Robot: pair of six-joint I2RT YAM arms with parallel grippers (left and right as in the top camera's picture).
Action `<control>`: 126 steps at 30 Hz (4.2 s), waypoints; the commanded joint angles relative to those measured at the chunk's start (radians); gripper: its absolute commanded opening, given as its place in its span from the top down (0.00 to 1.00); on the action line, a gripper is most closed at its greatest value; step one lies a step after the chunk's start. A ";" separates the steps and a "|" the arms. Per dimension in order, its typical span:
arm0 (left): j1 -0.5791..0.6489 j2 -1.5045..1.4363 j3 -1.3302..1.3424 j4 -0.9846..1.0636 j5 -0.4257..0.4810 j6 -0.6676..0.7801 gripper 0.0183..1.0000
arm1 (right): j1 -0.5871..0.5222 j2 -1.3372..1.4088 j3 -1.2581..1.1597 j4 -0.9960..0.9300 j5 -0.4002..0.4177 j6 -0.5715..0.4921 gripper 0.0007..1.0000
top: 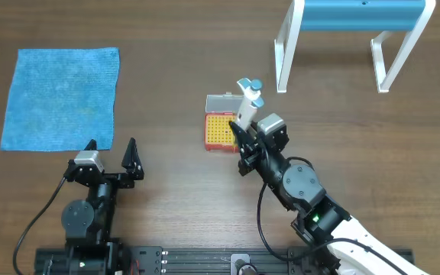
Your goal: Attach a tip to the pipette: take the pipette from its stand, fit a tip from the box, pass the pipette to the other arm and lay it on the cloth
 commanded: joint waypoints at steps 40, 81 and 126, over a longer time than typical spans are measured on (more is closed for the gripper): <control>-0.004 -0.005 -0.002 0.019 0.390 -1.165 0.05 | 0.001 -0.006 0.006 0.000 -0.147 0.514 0.93; -0.247 1.212 0.430 0.998 1.149 -1.172 0.99 | -0.001 0.108 0.006 0.059 -1.020 0.931 0.93; 0.266 2.475 2.510 -1.476 -0.276 0.411 0.99 | -0.670 0.108 0.006 0.181 -1.330 1.013 0.27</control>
